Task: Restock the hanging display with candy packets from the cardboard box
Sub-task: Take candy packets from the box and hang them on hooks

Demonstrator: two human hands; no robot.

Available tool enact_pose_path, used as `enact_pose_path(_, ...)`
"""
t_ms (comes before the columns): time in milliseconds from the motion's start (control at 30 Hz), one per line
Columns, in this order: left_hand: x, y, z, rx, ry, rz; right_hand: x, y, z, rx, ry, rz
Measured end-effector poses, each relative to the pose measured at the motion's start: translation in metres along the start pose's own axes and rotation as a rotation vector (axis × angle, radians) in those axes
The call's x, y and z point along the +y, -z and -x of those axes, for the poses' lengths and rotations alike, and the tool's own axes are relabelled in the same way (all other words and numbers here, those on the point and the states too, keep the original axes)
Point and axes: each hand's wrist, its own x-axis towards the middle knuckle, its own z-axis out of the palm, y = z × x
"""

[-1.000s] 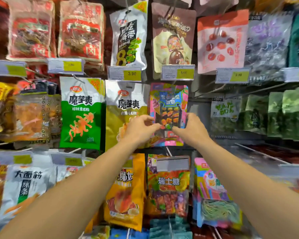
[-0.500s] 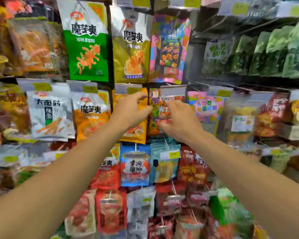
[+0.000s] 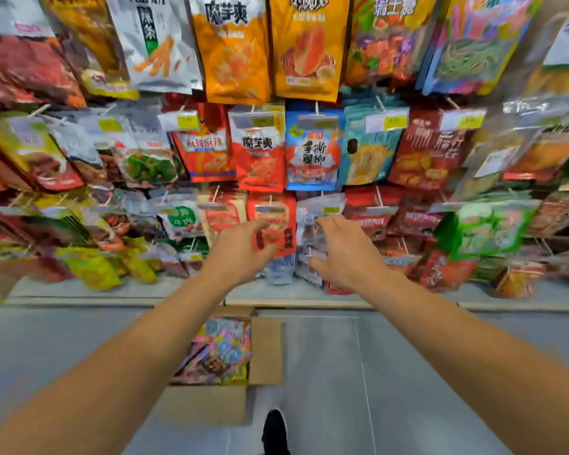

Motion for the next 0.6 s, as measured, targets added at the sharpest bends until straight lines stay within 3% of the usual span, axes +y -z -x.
enact_pose_path(300,-0.145,-0.045,0.073,-0.202,0.228,0.022,-0.085,-0.135,0.015,-0.351,0.002,-0.016)
enact_pose_path(600,-0.319,-0.074,0.078,-0.408,0.367,0.14,-0.179,-0.271,-0.029,-0.61,-0.179,-0.087)
